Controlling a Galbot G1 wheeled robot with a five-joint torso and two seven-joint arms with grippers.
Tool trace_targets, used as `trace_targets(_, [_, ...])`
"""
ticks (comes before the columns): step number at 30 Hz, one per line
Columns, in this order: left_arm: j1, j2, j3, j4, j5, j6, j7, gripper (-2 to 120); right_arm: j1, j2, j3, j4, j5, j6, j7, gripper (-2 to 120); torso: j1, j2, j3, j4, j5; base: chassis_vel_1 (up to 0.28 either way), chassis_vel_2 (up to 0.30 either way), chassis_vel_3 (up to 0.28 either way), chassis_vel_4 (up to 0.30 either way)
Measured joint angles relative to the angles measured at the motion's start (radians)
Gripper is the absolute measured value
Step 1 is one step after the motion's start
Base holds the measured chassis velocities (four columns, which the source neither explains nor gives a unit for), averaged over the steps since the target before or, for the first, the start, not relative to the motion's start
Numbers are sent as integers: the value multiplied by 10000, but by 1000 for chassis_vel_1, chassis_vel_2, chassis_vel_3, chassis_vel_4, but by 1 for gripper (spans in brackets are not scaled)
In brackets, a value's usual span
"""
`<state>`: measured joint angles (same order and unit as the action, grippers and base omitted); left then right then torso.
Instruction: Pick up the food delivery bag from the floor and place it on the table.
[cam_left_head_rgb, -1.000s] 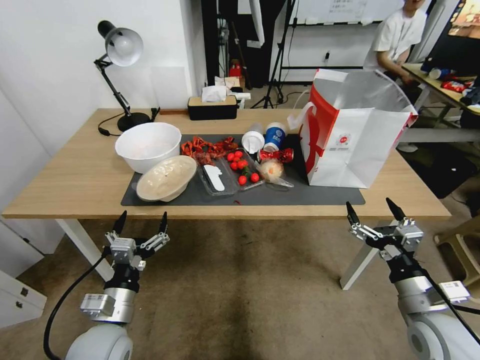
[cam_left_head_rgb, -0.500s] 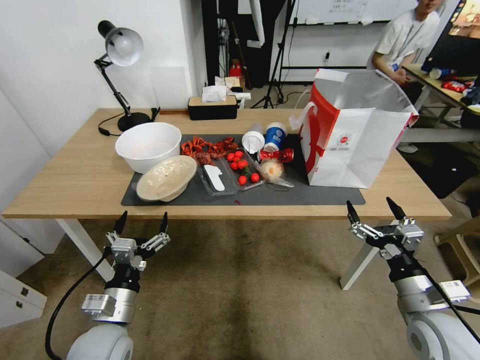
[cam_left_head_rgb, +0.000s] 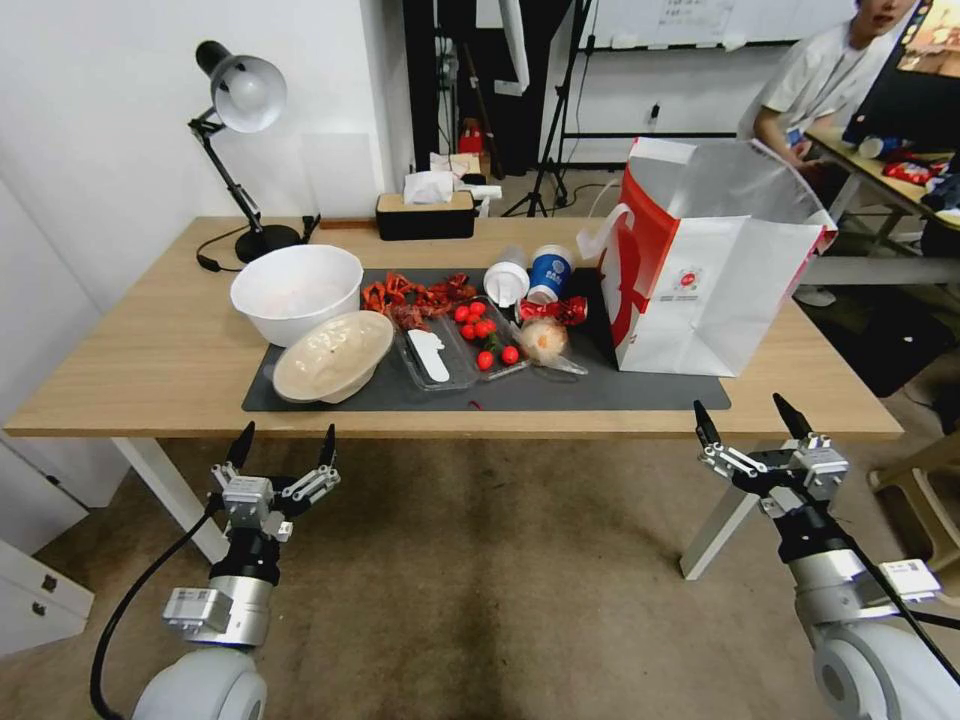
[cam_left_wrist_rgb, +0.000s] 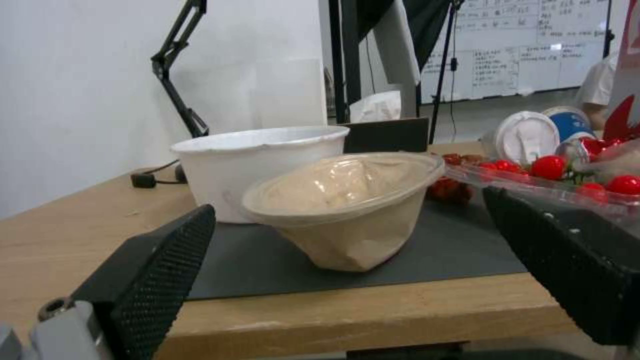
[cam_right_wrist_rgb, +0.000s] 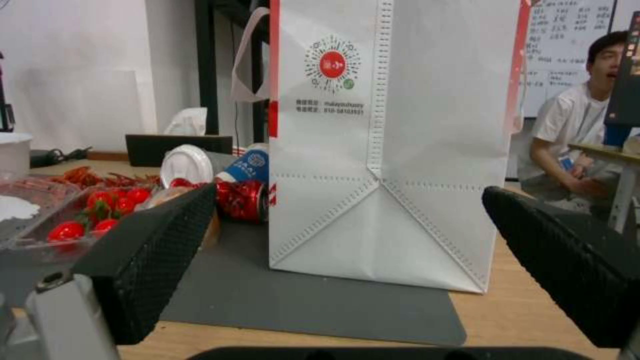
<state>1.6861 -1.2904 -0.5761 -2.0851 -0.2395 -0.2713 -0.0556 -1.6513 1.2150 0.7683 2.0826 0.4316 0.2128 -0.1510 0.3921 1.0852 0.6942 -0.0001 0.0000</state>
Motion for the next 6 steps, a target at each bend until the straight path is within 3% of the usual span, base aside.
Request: trace_targets(6, [0, 0, 0, -2, 0, 2, 0, 100, 2, 0, 2, 3, 4, -4, 4, 100, 0, 0, 0, 0, 0, 0, 0, 0, 0])
